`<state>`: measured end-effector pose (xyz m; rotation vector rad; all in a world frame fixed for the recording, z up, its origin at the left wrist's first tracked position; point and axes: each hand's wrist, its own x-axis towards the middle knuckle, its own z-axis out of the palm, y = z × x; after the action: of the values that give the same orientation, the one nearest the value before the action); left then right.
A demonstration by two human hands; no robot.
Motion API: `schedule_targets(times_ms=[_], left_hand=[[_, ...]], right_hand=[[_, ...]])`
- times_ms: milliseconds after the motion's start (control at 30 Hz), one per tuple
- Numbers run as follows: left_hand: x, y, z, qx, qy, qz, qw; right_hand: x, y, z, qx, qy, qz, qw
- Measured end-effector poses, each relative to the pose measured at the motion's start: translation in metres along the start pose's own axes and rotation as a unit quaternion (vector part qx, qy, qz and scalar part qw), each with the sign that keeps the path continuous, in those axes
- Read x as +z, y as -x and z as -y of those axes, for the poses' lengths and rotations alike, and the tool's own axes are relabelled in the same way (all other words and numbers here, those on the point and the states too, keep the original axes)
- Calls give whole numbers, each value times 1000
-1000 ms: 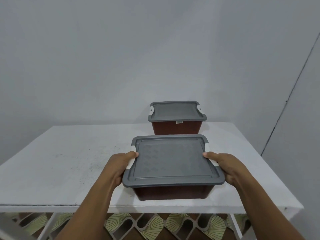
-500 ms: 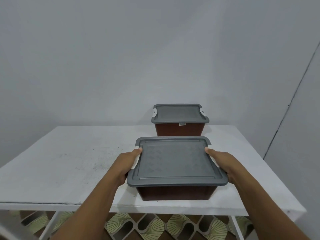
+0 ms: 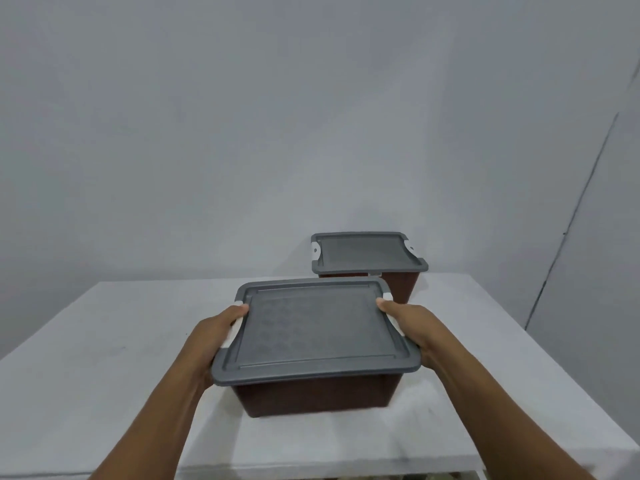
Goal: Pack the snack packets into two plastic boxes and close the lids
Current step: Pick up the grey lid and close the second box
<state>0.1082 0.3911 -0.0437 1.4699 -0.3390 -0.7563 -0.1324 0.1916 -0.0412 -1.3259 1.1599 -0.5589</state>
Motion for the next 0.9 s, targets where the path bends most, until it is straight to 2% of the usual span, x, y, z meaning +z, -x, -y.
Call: schedule_targets(times_ms=[300, 500, 733, 900], left_hand=[[-109, -73, -26, 8, -11, -9, 1000], [-154, -135, -42, 7, -43, 1, 999], [-154, -192, -50, 7, -103, -2, 995], [-132, -223, -58, -11, -123, -14, 992]], right_hand=[[132, -31, 14, 5, 9, 11, 1000], [191, -55, 29, 18, 0, -9, 1000], [209, -100, 60, 4, -8, -52, 999], [218, -123, 82, -26, 28, -88, 995]])
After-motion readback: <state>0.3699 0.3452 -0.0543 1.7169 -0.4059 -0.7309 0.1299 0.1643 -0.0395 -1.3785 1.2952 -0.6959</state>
